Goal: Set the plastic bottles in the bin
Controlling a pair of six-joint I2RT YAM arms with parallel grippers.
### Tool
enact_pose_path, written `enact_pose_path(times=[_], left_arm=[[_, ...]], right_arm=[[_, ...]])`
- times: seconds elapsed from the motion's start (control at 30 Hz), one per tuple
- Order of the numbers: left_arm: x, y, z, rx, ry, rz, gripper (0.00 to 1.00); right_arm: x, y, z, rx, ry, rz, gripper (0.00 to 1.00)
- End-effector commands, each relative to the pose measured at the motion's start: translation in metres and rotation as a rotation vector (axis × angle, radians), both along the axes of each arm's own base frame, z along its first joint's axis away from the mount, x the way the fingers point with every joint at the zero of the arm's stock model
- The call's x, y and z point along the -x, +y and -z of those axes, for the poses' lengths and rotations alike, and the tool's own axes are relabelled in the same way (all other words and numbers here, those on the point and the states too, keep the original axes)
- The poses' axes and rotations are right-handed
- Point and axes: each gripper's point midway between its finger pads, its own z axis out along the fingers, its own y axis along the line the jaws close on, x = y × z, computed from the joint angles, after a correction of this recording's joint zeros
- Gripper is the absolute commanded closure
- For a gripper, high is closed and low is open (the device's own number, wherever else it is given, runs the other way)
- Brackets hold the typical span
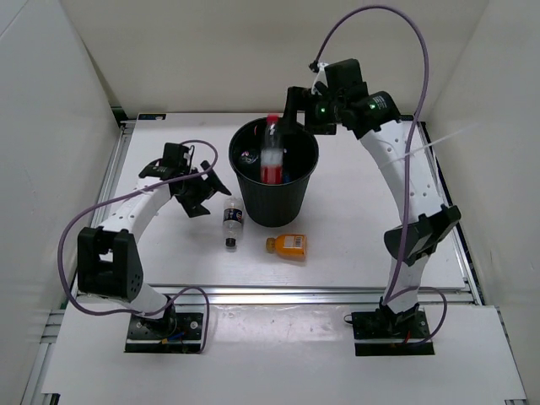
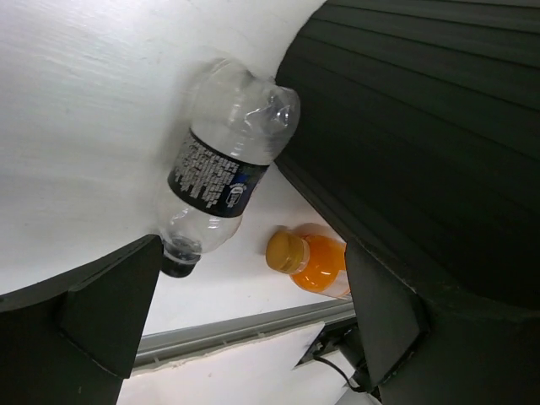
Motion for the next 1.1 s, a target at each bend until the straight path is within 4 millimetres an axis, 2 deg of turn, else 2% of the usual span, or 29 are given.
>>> enact_pose_path(times=[0.0, 0.03, 0.13, 0.23, 0.27, 0.43, 0.6, 0.63, 0.67, 0.7, 0.8, 0.83, 0.9, 1.0, 1.03, 1.07], left_arm=[[-0.01, -0.013, -0.014, 0.008, -0.06, 0.048, 0.0], [-0.007, -0.017, -0.007, 0.005, -0.041, 0.059, 0.0], [-0.007, -0.022, 0.004, -0.001, -0.031, 0.082, 0.0], [0.001, -0.028, 0.025, -0.027, 0.008, 0.123, 0.0], [0.001, -0.032, 0.031, -0.038, 0.004, 0.158, 0.0], [0.006, -0.043, 0.051, -0.12, -0.004, 0.232, 0.02], [0.02, -0.038, 0.087, -0.205, 0.058, 0.278, 0.03], [0.023, -0.037, 0.089, -0.207, 0.068, 0.279, 0.03], [0.028, -0.033, 0.095, -0.223, 0.079, 0.284, 0.06], [0.032, -0.032, 0.1, -0.228, 0.097, 0.286, 0.16], [0.038, -0.029, 0.1, -0.247, 0.09, 0.298, 0.34], [0.037, -0.026, 0.094, -0.259, 0.066, 0.288, 0.44], [0.043, -0.02, 0.09, -0.274, 0.065, 0.253, 0.54], [0.041, 0.002, 0.062, -0.345, 0.014, 0.16, 0.66], [0.046, 0.013, 0.042, -0.358, 0.006, 0.108, 0.68], [0.043, 0.023, 0.025, -0.398, -0.027, 0.064, 0.68]], right_arm=[[0.016, -0.024, -0.054, -0.02, -0.153, 0.019, 0.0], [0.019, -0.029, -0.061, -0.015, -0.178, 0.029, 0.0], [0.021, -0.035, -0.066, -0.007, -0.19, 0.051, 0.0], [0.027, -0.043, -0.072, 0.004, -0.209, 0.066, 0.0], [0.033, -0.051, -0.075, 0.004, -0.209, 0.075, 0.0], [0.049, -0.061, -0.084, 0.014, -0.239, 0.074, 0.0], [0.058, -0.066, -0.083, 0.023, -0.24, 0.069, 0.0], [0.057, -0.068, -0.078, 0.036, -0.226, 0.076, 0.0], [0.06, -0.069, -0.081, 0.032, -0.233, 0.076, 0.0], [0.059, -0.071, -0.081, 0.037, -0.235, 0.086, 0.0], [0.058, -0.071, -0.077, 0.041, -0.227, 0.085, 0.0], [0.058, -0.071, -0.077, 0.041, -0.227, 0.085, 0.0], [0.058, -0.071, -0.077, 0.041, -0.227, 0.085, 0.0], [0.057, -0.073, -0.081, 0.049, -0.245, 0.093, 0.0], [0.058, -0.073, -0.084, 0.044, -0.252, 0.094, 0.0], [0.057, -0.075, -0.084, 0.049, -0.255, 0.103, 0.0]])
